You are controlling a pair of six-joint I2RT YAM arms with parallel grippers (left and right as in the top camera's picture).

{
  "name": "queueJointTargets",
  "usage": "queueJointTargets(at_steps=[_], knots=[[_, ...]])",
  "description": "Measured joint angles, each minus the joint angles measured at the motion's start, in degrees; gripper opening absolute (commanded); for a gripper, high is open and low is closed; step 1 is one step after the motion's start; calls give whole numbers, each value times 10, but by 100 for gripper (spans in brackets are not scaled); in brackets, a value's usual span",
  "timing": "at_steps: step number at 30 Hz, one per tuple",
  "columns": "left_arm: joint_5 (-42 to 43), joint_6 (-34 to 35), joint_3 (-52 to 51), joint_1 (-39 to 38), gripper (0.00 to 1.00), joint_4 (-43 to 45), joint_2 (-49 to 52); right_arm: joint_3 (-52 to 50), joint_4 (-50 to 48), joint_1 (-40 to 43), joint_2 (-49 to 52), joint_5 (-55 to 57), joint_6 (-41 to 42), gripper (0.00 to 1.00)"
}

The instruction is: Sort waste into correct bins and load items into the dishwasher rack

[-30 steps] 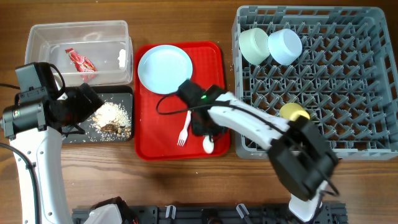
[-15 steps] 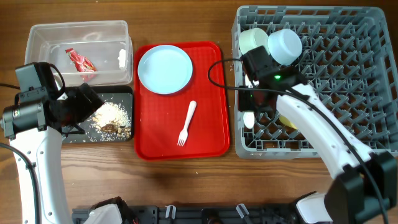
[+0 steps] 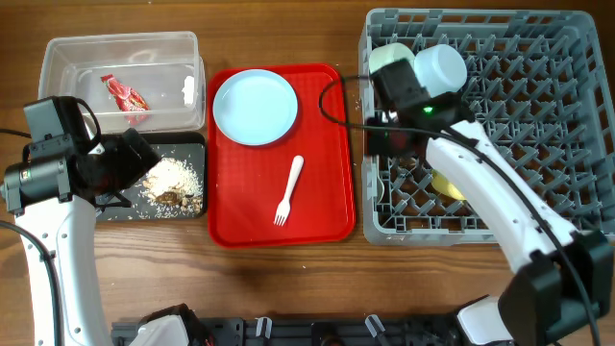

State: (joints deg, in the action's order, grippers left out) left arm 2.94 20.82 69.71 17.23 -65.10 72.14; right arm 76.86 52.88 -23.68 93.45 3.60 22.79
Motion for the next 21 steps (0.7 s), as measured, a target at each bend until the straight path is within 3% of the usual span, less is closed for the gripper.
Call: queueJointTargets(at_steps=[3,7,16,20,21], knots=[[0,0,0,0,100,0,0,16,-67,-12,-16,-79,-4,59],[0,0,0,0,100,0,0,17,-72,-75,-11,-115,10,61],[0,0,0,0,100,0,0,18,-99,-234,187,-62,131,59],[0,0,0,0,100,0,0,23,-108,-242,234,-48,172,40],[0,0,0,0,100,0,0,23,-97,-242,236,-43,184,31]])
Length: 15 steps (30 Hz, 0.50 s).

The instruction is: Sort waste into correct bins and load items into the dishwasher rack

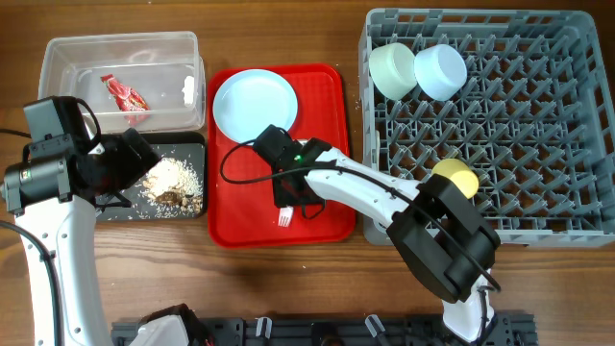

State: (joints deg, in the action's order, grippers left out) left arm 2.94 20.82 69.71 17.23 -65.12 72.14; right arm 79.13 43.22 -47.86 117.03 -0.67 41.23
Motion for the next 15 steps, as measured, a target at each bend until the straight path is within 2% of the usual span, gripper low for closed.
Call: queueJointTargets(at_steps=[4,11,13,15], knots=[[0,0,0,0,100,0,0,0,46,0,0,23,26,6],[0,0,0,0,100,0,0,0,61,14,-18,27,4,4],[0,0,0,0,100,0,0,0,74,23,-50,26,-7,4],[0,0,0,0,100,0,0,-1,86,46,-123,29,-29,4]])
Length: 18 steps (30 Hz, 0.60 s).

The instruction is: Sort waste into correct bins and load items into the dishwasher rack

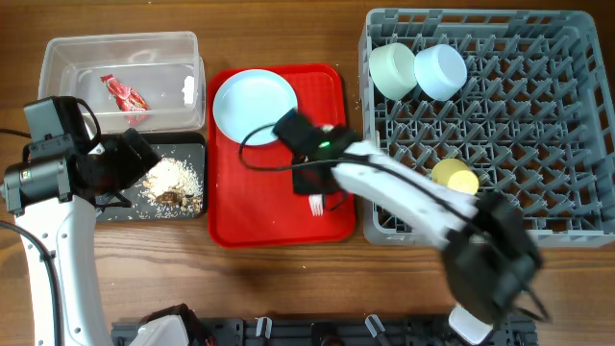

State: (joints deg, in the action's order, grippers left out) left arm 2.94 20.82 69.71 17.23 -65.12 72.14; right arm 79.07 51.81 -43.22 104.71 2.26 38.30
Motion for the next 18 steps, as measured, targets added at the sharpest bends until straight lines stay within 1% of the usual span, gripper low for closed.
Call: queueJointTargets(at_steps=[1,2,5,7,9,10,11,14,15,16,17,18], knots=[[0,0,0,0,100,0,0,0,8,11,-31,3,-8,4],[0,0,0,0,100,0,0,0,23,33,-85,16,-20,4],[0,0,0,0,100,0,0,1,43,80,-149,32,-59,4],[0,0,0,0,100,0,0,1,79,115,-158,38,-85,4],[0,0,0,0,100,0,0,-8,86,144,-155,42,-98,4],[0,0,0,0,100,0,0,-21,86,159,-155,43,-103,6],[0,0,0,0,100,0,0,-33,85,167,-152,44,-106,14],[0,0,0,0,100,0,0,-68,66,171,-136,44,-112,27],[0,0,0,0,100,0,0,-74,60,171,-129,44,-114,38],[0,0,0,0,100,0,0,-74,56,171,-128,45,-115,45],[0,0,0,0,100,0,0,-74,47,171,-128,45,-118,48],[0,0,0,0,100,0,0,-74,40,171,-128,45,-120,49]])
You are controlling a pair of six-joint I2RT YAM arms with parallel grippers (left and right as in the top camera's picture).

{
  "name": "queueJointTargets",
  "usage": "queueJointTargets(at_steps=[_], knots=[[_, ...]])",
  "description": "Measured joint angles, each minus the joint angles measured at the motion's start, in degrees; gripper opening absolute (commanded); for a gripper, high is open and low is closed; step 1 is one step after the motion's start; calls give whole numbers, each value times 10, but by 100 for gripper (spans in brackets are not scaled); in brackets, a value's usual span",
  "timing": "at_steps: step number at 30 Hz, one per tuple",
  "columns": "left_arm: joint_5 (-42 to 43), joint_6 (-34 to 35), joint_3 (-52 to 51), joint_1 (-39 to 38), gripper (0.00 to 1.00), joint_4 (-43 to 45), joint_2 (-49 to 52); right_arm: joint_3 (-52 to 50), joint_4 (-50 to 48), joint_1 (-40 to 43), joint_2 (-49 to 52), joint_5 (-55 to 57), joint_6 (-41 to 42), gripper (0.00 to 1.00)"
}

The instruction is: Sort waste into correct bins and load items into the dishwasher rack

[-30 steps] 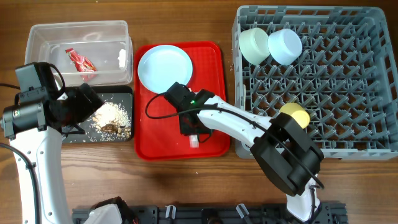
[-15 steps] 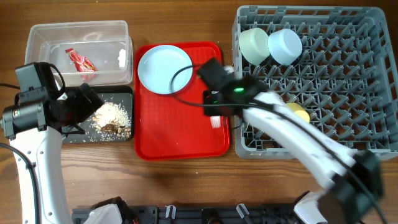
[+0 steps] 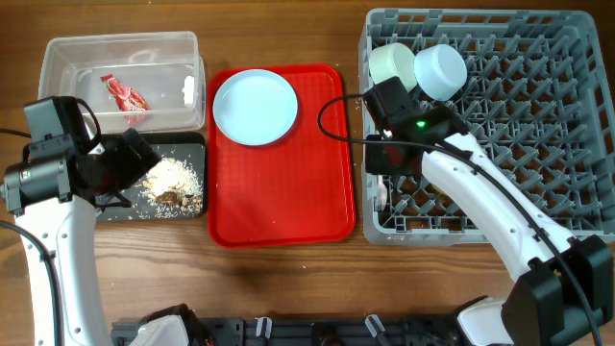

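Observation:
My right gripper [image 3: 384, 178] hangs over the front-left cells of the grey dishwasher rack [image 3: 577, 226], shut on a white plastic fork [image 3: 383, 200] that points down into the rack. A pale green cup [image 3: 389, 62] and a white cup [image 3: 444, 69] lie at the rack's back left. The right arm partly covers a yellow cup [image 3: 450, 187]. A light blue plate [image 3: 255, 108] sits alone on the red tray [image 3: 279, 207]. My left gripper [image 3: 139, 159] hovers over the black tray's [image 3: 192, 144] food scraps [image 3: 173, 181]; its jaws blend into the dark tray.
A clear plastic bin [image 3: 58, 58] at the back left holds a red wrapper [image 3: 125, 93] and a small white scrap [image 3: 188, 91]. The black tray sits just in front of it. Bare wooden table runs along the front.
My right gripper has gone from the right part of the red tray to the rack's front-left corner, with the fork in it. No fork remains on the tray. The left arm has not moved.
First my right gripper was over the rack's left side and the fork lay on the red tray. Then the gripper was down on the fork. After that it held the fork near the tray's right edge, and now over the rack. The left arm stayed still.

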State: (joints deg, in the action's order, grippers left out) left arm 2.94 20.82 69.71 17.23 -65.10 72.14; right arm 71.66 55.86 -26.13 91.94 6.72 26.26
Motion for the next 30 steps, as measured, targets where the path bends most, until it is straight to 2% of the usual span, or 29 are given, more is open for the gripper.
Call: queueJointTargets(at_steps=[5,11,15,22,30], knots=[[0,0,0,0,100,0,0,14,-25,0,0,-8,-6,53],[0,0,0,0,100,0,0,68,-261,-14,-1,-118,-17,64],[0,0,0,0,100,0,0,74,-353,-47,45,-133,-2,64],[0,0,0,0,100,0,0,73,-421,-78,226,-128,57,64],[2,0,0,0,100,0,0,73,-447,-100,276,-97,85,64]])
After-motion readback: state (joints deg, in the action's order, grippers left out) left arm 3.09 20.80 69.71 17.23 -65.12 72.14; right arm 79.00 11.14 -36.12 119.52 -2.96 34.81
